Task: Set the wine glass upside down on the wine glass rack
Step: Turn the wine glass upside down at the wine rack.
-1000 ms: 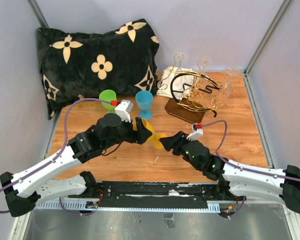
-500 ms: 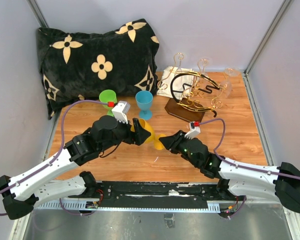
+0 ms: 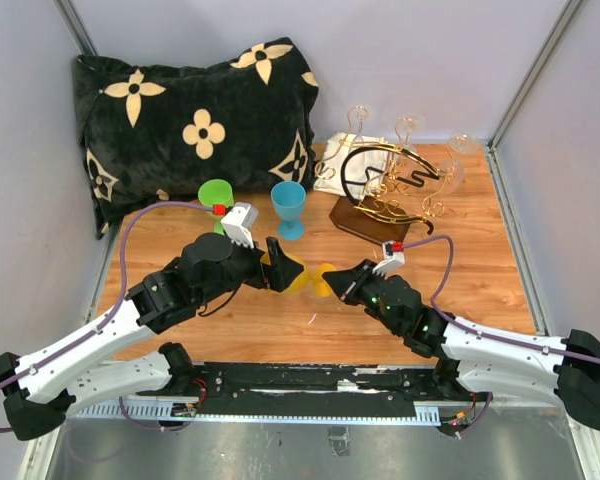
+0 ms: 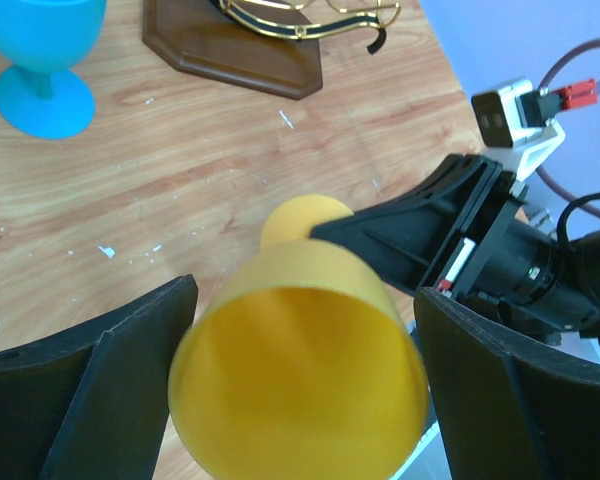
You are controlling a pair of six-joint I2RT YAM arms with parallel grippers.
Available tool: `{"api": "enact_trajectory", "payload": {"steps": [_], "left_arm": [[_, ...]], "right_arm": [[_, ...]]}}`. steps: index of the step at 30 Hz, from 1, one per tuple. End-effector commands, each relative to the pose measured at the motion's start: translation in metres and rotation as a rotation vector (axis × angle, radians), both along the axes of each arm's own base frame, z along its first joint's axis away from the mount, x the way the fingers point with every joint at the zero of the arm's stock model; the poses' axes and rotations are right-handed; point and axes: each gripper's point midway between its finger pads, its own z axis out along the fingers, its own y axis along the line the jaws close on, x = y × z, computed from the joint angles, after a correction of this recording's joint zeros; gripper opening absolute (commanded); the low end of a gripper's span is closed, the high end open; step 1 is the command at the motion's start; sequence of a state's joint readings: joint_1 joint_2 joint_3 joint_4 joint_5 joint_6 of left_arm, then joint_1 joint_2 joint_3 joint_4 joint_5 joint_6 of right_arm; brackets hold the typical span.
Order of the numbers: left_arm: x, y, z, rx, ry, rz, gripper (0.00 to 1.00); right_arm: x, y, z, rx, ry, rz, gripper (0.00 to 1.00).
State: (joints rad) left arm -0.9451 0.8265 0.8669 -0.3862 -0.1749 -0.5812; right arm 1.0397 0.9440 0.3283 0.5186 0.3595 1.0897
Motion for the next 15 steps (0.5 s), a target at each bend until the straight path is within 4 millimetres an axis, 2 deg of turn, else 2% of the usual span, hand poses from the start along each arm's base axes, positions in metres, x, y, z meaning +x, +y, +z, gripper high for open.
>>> {"api": "enact_trajectory", "payload": {"steps": [1,5,10,15], "left_arm": [[0.005,-0.002,0.018,-0.049,-0.061,0.013,0.95],[0.003,-0.001,0.018,-0.038,-0.056,0.005,0.99],[0.005,0.008,0.018,-0.011,-0.060,0.032,1.00],[0.007,0.013,0.029,0.026,-0.073,0.045,1.00]], "right_arm": [[0.006,-0.011,0.001,-0.078,-0.052,-0.028,0.01],[0.004,-0.017,-0.001,-0.099,-0.061,-0.034,0.01],[0.002,-0.032,-0.009,-0.154,-0.083,-0.049,0.01],[0.005,-0.056,-0.020,-0.285,-0.140,-0.098,0.01]]}}
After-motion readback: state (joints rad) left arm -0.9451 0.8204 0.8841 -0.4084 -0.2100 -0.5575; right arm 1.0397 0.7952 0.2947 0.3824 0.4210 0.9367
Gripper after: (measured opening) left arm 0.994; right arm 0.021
